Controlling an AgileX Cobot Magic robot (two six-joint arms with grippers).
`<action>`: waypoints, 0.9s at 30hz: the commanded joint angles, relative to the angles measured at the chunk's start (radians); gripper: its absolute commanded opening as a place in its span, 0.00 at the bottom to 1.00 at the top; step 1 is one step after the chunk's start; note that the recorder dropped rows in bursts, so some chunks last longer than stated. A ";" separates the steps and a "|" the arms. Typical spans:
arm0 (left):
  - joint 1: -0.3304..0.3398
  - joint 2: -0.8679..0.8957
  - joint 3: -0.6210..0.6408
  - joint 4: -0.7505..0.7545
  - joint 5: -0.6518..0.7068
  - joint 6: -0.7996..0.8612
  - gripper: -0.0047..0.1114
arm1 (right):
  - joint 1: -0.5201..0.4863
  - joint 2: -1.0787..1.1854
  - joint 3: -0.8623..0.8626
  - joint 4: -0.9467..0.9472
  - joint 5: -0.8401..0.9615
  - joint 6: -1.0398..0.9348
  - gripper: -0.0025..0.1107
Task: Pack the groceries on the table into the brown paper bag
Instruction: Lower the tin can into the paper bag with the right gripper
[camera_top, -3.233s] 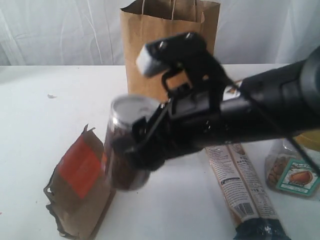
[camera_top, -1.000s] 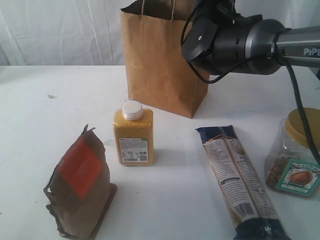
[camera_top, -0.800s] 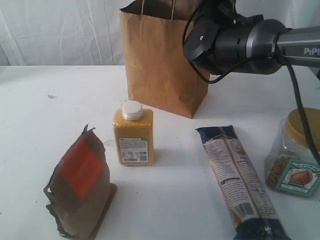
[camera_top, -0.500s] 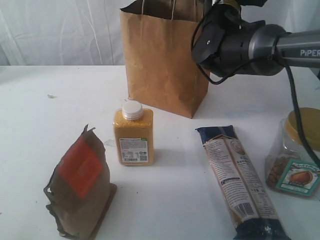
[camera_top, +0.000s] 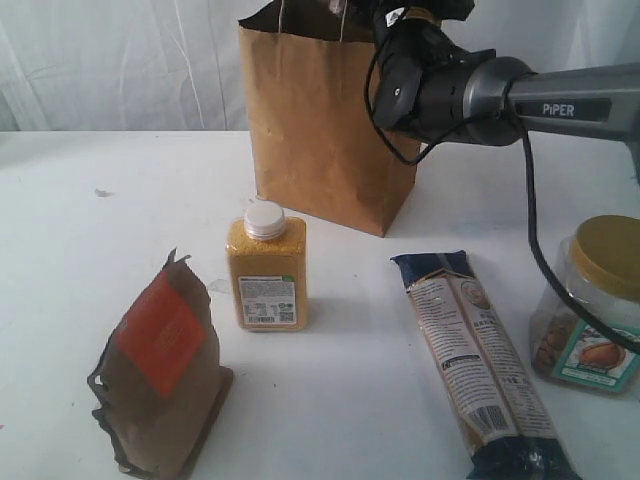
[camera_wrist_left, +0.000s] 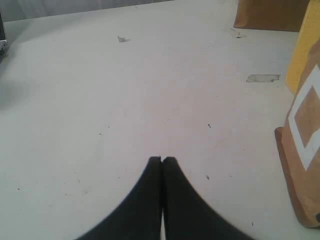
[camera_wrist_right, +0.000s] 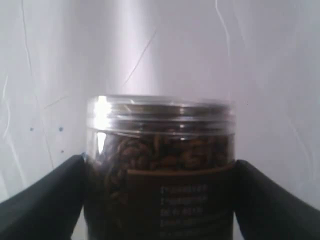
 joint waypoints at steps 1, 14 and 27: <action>-0.006 -0.004 0.005 0.000 -0.001 0.000 0.04 | -0.020 -0.014 -0.014 -0.018 0.016 0.004 0.17; -0.006 -0.004 0.005 0.000 -0.001 0.000 0.04 | -0.030 -0.014 -0.012 -0.015 0.149 -0.068 0.30; -0.006 -0.004 0.005 0.000 -0.001 0.000 0.04 | -0.030 -0.030 -0.012 -0.014 0.215 -0.173 0.30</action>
